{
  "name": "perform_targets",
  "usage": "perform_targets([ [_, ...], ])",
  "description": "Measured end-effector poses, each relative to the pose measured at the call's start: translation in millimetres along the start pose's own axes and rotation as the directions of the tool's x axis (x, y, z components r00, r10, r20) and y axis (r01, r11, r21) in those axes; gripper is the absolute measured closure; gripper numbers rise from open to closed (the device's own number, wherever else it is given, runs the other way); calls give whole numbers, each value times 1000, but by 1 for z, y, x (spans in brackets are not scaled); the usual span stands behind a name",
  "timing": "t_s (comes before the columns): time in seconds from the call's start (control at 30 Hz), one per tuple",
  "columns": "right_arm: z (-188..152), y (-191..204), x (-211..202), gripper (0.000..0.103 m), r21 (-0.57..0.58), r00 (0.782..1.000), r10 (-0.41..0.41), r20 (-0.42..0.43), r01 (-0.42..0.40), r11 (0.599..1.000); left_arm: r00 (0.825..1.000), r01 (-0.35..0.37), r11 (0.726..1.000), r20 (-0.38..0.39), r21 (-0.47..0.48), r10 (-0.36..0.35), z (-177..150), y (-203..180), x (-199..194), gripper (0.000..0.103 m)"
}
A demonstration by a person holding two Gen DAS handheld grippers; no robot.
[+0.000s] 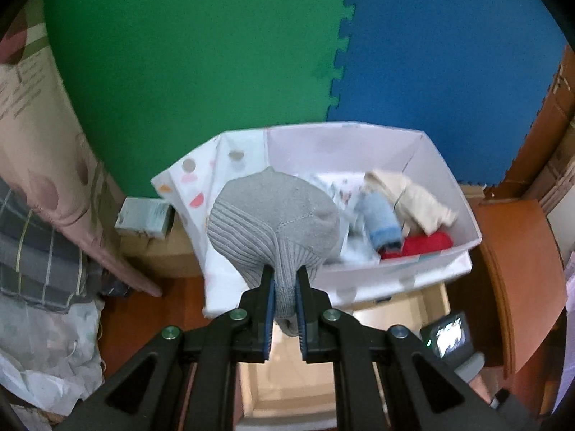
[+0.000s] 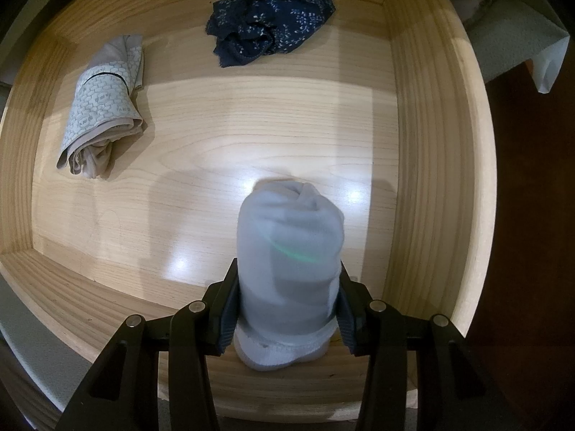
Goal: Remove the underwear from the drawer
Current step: 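Lower the grey sock into the white box and open the left tool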
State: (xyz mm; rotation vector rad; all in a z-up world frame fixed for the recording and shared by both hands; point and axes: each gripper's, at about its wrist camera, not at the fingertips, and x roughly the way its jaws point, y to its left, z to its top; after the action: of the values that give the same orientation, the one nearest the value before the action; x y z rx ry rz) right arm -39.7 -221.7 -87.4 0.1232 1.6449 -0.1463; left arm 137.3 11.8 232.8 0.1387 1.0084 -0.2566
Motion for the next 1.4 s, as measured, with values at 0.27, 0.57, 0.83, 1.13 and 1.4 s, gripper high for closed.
perform_targets([
  [0.27, 2, -2, 1, 60, 4, 1000, 7, 2, -7, 1000, 999, -3, 1000, -41, 8, 4, 34, -21, 51, 93],
  [0.57, 3, -3, 1, 60, 3, 1000, 9, 3, -9, 1000, 987, -17, 1000, -162, 14, 19, 23, -31, 121, 93],
  [0.83, 4, -3, 2, 60, 2, 1000, 16, 7, -16, 1000, 981, -20, 1000, -195, -13, 17, 15, -29, 138, 89],
  [1.13, 4, -3, 2, 60, 2, 1000, 16, 6, -16, 1000, 981, -30, 999, -191, -17, 26, 15, -25, 128, 80],
  [1.4, 5, -3, 2, 60, 1, 1000, 14, 6, -14, 1000, 989, -38, 999, -144, 17, 40, 10, -26, 96, 65],
])
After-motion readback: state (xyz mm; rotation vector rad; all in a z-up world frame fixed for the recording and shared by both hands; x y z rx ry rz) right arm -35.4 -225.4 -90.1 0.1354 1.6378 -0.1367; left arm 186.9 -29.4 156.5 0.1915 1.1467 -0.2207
